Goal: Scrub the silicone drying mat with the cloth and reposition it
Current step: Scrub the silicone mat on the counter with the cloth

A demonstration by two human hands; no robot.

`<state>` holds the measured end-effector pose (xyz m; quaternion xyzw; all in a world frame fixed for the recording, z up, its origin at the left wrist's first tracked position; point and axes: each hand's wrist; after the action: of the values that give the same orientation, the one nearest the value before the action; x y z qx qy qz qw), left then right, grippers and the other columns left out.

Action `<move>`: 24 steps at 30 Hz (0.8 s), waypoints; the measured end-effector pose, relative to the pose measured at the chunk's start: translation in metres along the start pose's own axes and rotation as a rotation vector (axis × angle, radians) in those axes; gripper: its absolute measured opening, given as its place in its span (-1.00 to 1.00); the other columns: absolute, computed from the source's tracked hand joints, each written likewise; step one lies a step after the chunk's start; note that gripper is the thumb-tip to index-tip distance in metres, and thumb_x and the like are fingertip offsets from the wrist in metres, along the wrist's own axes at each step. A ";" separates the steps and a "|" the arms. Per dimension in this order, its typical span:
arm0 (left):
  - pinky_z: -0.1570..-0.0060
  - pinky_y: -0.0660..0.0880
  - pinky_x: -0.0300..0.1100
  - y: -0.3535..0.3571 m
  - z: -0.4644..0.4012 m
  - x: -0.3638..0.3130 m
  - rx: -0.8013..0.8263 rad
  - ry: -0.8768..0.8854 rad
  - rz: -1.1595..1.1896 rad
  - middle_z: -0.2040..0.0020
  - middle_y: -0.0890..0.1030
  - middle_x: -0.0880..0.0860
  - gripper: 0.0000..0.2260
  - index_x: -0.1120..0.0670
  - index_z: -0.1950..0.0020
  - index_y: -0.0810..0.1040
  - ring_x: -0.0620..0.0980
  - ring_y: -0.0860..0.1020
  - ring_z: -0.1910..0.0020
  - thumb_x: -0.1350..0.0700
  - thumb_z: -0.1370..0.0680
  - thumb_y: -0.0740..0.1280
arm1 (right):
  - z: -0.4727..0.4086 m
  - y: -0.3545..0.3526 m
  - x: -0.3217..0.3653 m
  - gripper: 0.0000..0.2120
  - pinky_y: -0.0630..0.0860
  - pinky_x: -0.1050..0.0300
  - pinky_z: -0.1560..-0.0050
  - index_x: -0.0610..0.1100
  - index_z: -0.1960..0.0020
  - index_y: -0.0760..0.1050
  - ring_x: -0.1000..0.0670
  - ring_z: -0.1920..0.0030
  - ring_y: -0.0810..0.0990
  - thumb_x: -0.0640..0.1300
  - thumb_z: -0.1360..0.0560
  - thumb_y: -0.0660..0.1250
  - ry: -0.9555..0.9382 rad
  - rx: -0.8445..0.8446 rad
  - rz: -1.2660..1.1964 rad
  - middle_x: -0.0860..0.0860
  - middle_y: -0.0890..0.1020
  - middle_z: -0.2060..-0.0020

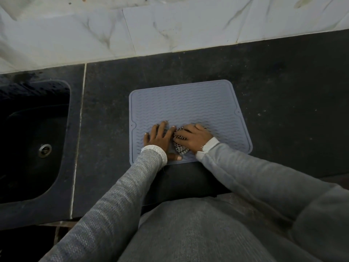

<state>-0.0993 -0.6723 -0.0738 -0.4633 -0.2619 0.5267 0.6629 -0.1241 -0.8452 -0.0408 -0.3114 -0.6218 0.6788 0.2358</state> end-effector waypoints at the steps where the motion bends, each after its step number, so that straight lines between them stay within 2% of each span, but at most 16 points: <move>1: -0.40 -0.06 0.23 0.000 0.000 0.001 0.004 0.006 -0.004 -0.53 -0.22 -0.02 0.06 -0.18 -0.51 -0.17 0.14 -0.18 -0.49 -0.40 -0.22 0.40 | 0.007 0.001 -0.005 -0.75 0.51 0.23 0.22 0.12 0.09 0.66 0.03 0.14 0.66 0.00 -0.24 0.52 -0.001 -0.004 -0.003 0.16 0.69 0.09; 3: -0.41 -0.07 0.23 -0.001 0.002 0.003 0.012 0.023 -0.002 -0.52 -0.23 -0.02 0.06 -0.17 -0.52 -0.19 0.14 -0.19 -0.49 -0.41 -0.24 0.38 | 0.028 0.004 -0.022 -0.72 0.52 0.21 0.24 0.09 0.07 0.67 -0.01 0.15 0.67 -0.07 -0.23 0.52 -0.003 -0.004 0.010 0.10 0.70 0.08; 7: -0.42 -0.08 0.23 -0.003 0.004 0.003 0.010 0.040 0.006 -0.53 -0.23 -0.01 0.03 -0.16 -0.52 -0.19 0.14 -0.20 -0.50 -0.39 -0.27 0.38 | 0.058 0.008 -0.047 -0.54 0.54 0.12 0.24 0.01 0.08 0.68 -0.07 0.18 0.67 -0.08 -0.03 0.63 0.035 0.072 0.055 0.03 0.70 0.09; 11: -0.41 -0.12 0.21 -0.003 0.007 0.006 0.019 0.081 0.014 -0.52 -0.28 -0.02 0.00 -0.15 -0.51 -0.24 0.13 -0.23 -0.50 -0.39 -0.32 0.33 | 0.059 0.014 -0.048 -0.50 0.54 0.08 0.23 0.00 0.07 0.67 -0.09 0.16 0.65 -0.11 0.01 0.65 0.062 0.103 0.023 0.02 0.69 0.09; 15: -0.42 -0.14 0.17 -0.005 0.013 0.024 0.013 0.173 0.089 -0.52 -0.30 -0.05 -0.04 -0.18 -0.51 -0.25 0.08 -0.23 -0.51 -0.35 -0.36 0.33 | 0.061 0.017 -0.048 -0.49 0.54 0.06 0.23 -0.01 0.05 0.67 -0.10 0.14 0.65 -0.11 -0.01 0.65 0.066 0.059 -0.009 0.01 0.68 0.07; 20: -0.42 0.02 0.18 -0.009 0.026 0.063 0.023 0.139 0.071 -0.53 -0.23 -0.09 -0.02 -0.22 -0.51 -0.16 0.07 -0.14 -0.51 -0.31 -0.30 0.41 | 0.055 0.003 -0.044 -0.49 0.55 0.07 0.24 -0.01 0.13 0.68 -0.09 0.17 0.66 -0.11 0.07 0.66 0.101 0.045 -0.028 0.03 0.70 0.13; 22: -0.42 0.05 0.20 -0.008 0.028 0.068 0.051 0.139 0.024 -0.53 -0.25 -0.09 0.00 -0.20 -0.52 -0.16 0.07 -0.15 -0.51 -0.29 -0.30 0.43 | 0.047 -0.005 -0.040 -0.50 0.56 0.05 0.22 -0.02 0.13 0.69 -0.10 0.16 0.66 -0.13 0.07 0.66 0.099 -0.003 -0.044 0.02 0.70 0.14; 24: -0.42 0.07 0.22 -0.009 0.027 0.067 0.063 0.134 0.010 -0.53 -0.25 -0.08 0.00 -0.18 -0.52 -0.14 0.09 -0.15 -0.51 -0.27 -0.29 0.45 | 0.032 -0.012 -0.032 -0.56 0.55 0.04 0.22 -0.03 0.12 0.69 -0.11 0.15 0.66 -0.19 -0.02 0.63 0.081 -0.102 -0.049 0.00 0.69 0.12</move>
<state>-0.0971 -0.6006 -0.0634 -0.4777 -0.1980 0.5059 0.6904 -0.1262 -0.8888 -0.0238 -0.3347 -0.6530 0.6271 0.2612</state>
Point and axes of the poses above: each hand's wrist, its own z-axis away from the middle knuckle, its own y-axis out of the palm, x = y × z
